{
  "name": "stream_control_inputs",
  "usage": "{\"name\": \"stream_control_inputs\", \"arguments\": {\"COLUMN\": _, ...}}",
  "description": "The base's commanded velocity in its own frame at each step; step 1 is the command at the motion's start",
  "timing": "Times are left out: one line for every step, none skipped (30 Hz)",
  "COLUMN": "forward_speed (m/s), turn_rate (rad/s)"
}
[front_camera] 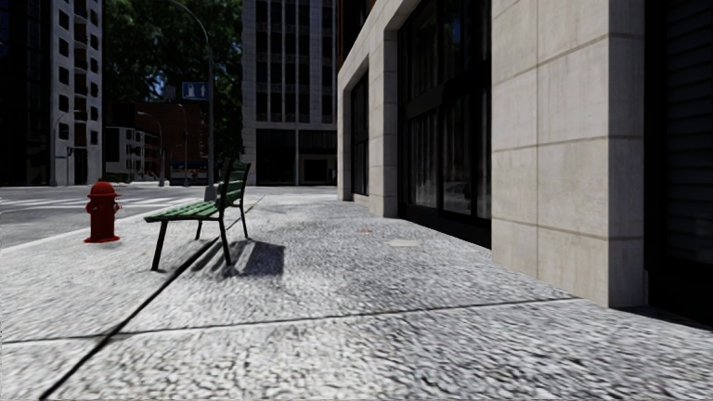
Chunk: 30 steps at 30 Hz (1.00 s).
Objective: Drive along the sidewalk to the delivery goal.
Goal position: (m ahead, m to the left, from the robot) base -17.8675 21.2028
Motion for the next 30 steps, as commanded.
{"name": "stream_control_inputs", "arguments": {"forward_speed": 2.0, "turn_rate": -0.3}}
{"name": "stream_control_inputs", "arguments": {"forward_speed": 2.0, "turn_rate": -0.3}}
{"name": "stream_control_inputs", "arguments": {"forward_speed": 2.0, "turn_rate": -0.3}}
{"name": "stream_control_inputs", "arguments": {"forward_speed": 2.0, "turn_rate": -0.29}}
{"name": "stream_control_inputs", "arguments": {"forward_speed": 2.0, "turn_rate": -0.24}}
{"name": "stream_control_inputs", "arguments": {"forward_speed": 2.0, "turn_rate": -0.09}}
{"name": "stream_control_inputs", "arguments": {"forward_speed": 2.0, "turn_rate": 0.0}}
{"name": "stream_control_inputs", "arguments": {"forward_speed": 2.0, "turn_rate": 0.0}}
{"name": "stream_control_inputs", "arguments": {"forward_speed": 2.0, "turn_rate": 0.0}}
{"name": "stream_control_inputs", "arguments": {"forward_speed": 2.0, "turn_rate": 0.0}}
{"name": "stream_control_inputs", "arguments": {"forward_speed": 2.0, "turn_rate": 0.0}}
{"name": "stream_control_inputs", "arguments": {"forward_speed": 2.0, "turn_rate": 0.0}}
{"name": "stream_control_inputs", "arguments": {"forward_speed": 2.0, "turn_rate": 0.0}}
{"name": "stream_control_inputs", "arguments": {"forward_speed": 2.0, "turn_rate": 0.0}}
{"name": "stream_control_inputs", "arguments": {"forward_speed": 2.0, "turn_rate": 0.0}}
{"name": "stream_control_inputs", "arguments": {"forward_speed": 2.0, "turn_rate": 0.02}}
{"name": "stream_control_inputs", "arguments": {"forward_speed": 2.0, "turn_rate": 0.11}}
{"name": "stream_control_inputs", "arguments": {"forward_speed": 2.0, "turn_rate": 0.15}}
{"name": "stream_control_inputs", "arguments": {"forward_speed": 2.0, "turn_rate": 0.15}}
{"name": "stream_control_inputs", "arguments": {"forward_speed": 2.0, "turn_rate": 0.22}}
{"name": "stream_control_inputs", "arguments": {"forward_speed": 2.0, "turn_rate": 0.23}}
{"name": "stream_control_inputs", "arguments": {"forward_speed": 2.0, "turn_rate": 0.24}}
{"name": "stream_control_inputs", "arguments": {"forward_speed": 2.0, "turn_rate": 0.24}}
{"name": "stream_control_inputs", "arguments": {"forward_speed": 2.0, "turn_rate": 0.24}}
{"name": "stream_control_inputs", "arguments": {"forward_speed": 2.0, "turn_rate": 0.24}}
{"name": "stream_control_inputs", "arguments": {"forward_speed": 2.0, "turn_rate": 0.24}}
{"name": "stream_control_inputs", "arguments": {"forward_speed": 2.0, "turn_rate": 0.24}}
{"name": "stream_control_inputs", "arguments": {"forward_speed": 2.0, "turn_rate": 0.24}}
{"name": "stream_control_inputs", "arguments": {"forward_speed": 2.0, "turn_rate": 0.24}}
{"name": "stream_control_inputs", "arguments": {"forward_speed": 2.0, "turn_rate": 0.24}}
